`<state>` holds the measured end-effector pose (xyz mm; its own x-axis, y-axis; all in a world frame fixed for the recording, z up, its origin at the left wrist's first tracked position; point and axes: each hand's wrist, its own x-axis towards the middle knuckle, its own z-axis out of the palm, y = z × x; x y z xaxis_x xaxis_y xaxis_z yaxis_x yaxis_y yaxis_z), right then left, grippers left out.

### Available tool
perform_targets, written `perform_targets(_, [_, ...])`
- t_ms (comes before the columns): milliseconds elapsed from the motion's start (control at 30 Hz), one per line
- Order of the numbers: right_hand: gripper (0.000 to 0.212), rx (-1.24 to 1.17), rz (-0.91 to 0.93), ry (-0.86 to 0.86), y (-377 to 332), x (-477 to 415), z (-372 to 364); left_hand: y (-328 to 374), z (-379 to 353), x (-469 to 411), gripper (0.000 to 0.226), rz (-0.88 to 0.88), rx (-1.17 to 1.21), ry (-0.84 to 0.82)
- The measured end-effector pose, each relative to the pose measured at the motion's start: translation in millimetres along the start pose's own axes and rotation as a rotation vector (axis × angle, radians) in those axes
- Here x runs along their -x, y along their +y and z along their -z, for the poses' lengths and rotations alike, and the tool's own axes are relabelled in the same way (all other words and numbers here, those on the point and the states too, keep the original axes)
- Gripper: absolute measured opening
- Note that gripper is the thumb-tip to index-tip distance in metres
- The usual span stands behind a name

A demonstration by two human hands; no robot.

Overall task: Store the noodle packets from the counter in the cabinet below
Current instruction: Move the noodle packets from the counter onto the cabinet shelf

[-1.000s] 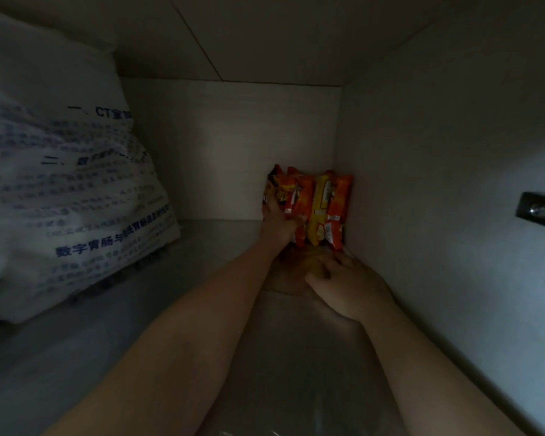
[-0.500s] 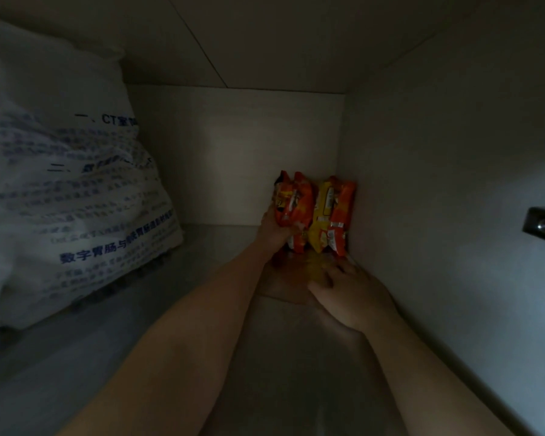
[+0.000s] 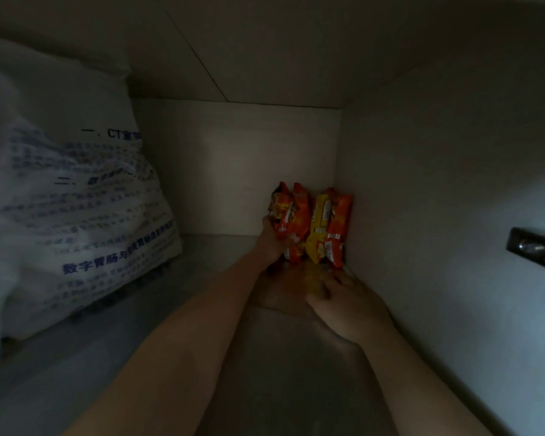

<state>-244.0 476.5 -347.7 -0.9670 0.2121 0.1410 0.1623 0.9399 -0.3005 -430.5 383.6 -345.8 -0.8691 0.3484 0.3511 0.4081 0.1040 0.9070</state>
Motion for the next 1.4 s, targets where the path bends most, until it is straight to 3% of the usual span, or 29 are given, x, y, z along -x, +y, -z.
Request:
perform_targets(67, [0.066,-0.002,-0.002,0.007,1,-1,0,1,0,3,0.087,0.005,-0.007,0.06])
perform_targets(167, [0.065,0.01,0.01,0.006,-2,3,2,8,3,11,0.126,0.027,-0.203,0.154])
perform_targets(333, [0.059,0.01,0.039,0.002,-4,7,5,46,29,47,0.125,0.129,-0.442,0.064])
perform_targets(400, [0.057,0.025,0.038,0.006,-5,11,7,63,49,74,0.116,0.08,-0.485,-0.013])
perform_targets(500, [0.058,0.028,0.022,-0.013,-9,14,12,98,94,140,0.069,-0.073,-0.67,-0.229])
perform_targets(567, [0.061,0.006,0.006,-0.01,-11,21,14,112,124,186,0.051,-0.121,-0.712,-0.32])
perform_targets(800, [0.051,0.021,-0.01,0.043,-41,43,5,148,204,299,0.031,-0.133,-0.906,-0.523])
perform_targets(1000, [0.042,0.003,0.094,-0.248,-93,93,8,135,207,317,0.029,-0.151,-0.969,-0.403])
perform_targets(1233, [0.026,-0.123,0.408,-0.166,-135,150,43,169,211,357,0.02,-0.419,-0.934,-0.313])
perform_targets(1400, [0.021,-0.281,0.736,-0.188,-228,187,109,253,264,383,0.017,-0.414,-1.04,-0.178])
